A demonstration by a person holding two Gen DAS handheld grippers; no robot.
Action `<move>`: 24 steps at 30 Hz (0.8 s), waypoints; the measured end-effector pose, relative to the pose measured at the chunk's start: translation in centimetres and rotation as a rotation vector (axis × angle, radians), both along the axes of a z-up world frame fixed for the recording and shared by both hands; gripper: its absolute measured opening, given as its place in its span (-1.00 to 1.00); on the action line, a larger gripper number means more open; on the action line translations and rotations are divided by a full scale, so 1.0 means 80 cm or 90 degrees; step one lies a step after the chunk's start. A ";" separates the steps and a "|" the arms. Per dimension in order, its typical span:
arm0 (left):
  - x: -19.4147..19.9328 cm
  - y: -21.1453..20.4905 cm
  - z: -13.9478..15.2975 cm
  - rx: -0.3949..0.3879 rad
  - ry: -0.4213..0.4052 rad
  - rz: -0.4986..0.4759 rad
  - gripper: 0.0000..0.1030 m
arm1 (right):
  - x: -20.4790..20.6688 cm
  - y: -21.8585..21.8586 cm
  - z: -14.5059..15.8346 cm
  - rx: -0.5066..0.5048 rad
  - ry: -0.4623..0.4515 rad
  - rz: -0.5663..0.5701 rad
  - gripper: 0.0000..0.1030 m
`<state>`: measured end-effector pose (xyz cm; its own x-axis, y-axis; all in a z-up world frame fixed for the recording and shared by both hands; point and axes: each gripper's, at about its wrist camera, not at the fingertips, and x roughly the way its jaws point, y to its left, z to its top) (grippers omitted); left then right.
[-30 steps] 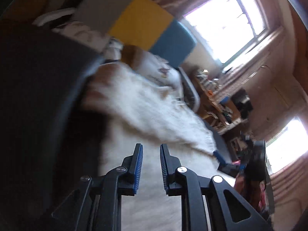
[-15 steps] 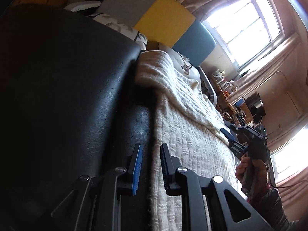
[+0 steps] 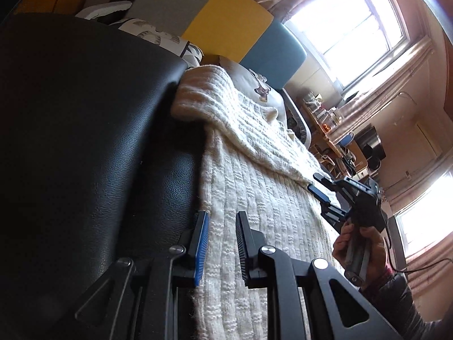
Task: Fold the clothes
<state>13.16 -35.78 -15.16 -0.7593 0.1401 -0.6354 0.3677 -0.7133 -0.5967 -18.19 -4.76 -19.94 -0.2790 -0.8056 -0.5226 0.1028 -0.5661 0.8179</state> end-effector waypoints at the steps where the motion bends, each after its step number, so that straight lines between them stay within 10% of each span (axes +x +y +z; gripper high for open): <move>1: -0.001 0.000 0.000 0.001 0.000 -0.002 -0.66 | -0.002 -0.001 -0.001 0.002 -0.002 -0.004 -0.41; 11: -0.015 0.003 0.006 0.019 0.020 -0.017 -0.66 | -0.015 -0.029 0.011 0.093 0.053 0.001 -0.61; 18: -0.057 0.027 0.030 -0.088 0.035 -0.072 -0.66 | -0.004 -0.062 0.077 0.178 0.190 0.064 -0.82; 24: -0.097 0.027 0.025 -0.049 0.034 -0.110 -0.66 | -0.010 -0.094 0.120 0.246 0.261 0.116 -0.82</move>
